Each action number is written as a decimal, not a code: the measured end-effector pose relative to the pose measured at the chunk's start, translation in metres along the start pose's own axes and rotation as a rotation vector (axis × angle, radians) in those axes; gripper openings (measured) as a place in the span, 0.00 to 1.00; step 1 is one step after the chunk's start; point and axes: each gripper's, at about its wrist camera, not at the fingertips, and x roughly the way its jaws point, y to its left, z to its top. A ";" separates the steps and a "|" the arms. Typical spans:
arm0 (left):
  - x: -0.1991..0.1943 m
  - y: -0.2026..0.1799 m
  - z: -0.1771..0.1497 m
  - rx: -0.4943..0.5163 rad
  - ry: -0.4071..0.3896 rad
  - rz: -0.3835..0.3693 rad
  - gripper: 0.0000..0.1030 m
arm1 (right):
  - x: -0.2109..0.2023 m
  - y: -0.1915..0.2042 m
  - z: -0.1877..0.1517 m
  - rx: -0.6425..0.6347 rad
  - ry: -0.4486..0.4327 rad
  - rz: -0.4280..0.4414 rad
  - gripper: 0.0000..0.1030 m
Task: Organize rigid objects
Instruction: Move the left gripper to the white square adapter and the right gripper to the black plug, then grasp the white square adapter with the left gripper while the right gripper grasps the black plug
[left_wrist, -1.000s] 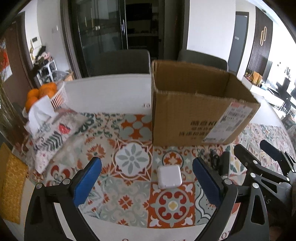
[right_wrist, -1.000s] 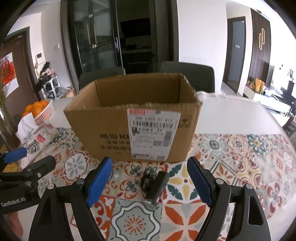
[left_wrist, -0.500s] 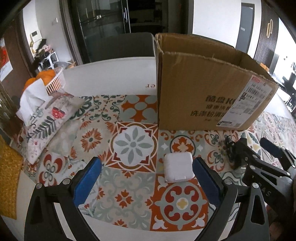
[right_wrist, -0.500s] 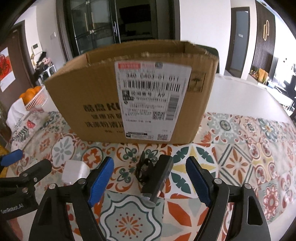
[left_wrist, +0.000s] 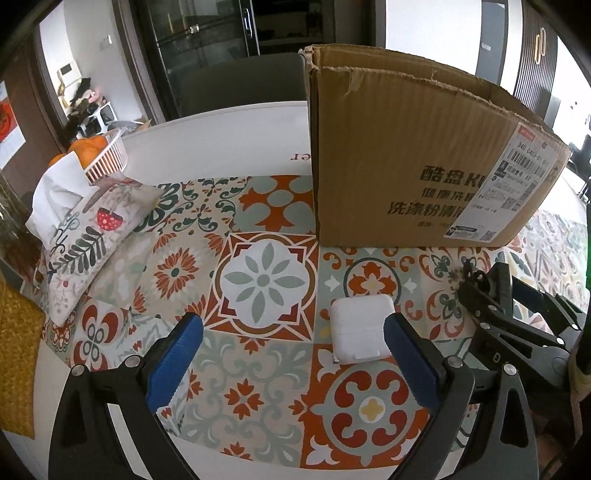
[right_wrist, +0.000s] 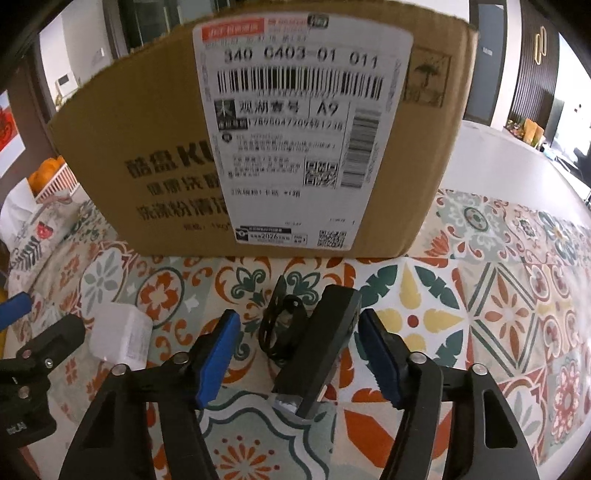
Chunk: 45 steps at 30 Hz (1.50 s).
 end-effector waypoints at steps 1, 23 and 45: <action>0.000 -0.001 0.000 0.001 0.002 0.001 0.97 | 0.002 0.001 0.000 -0.002 0.000 -0.002 0.62; -0.010 -0.004 -0.002 -0.018 0.006 -0.073 0.96 | -0.022 -0.015 -0.006 0.011 0.001 0.014 0.39; 0.038 -0.034 -0.008 -0.017 0.063 -0.094 0.64 | -0.034 -0.020 -0.021 -0.026 0.021 0.015 0.39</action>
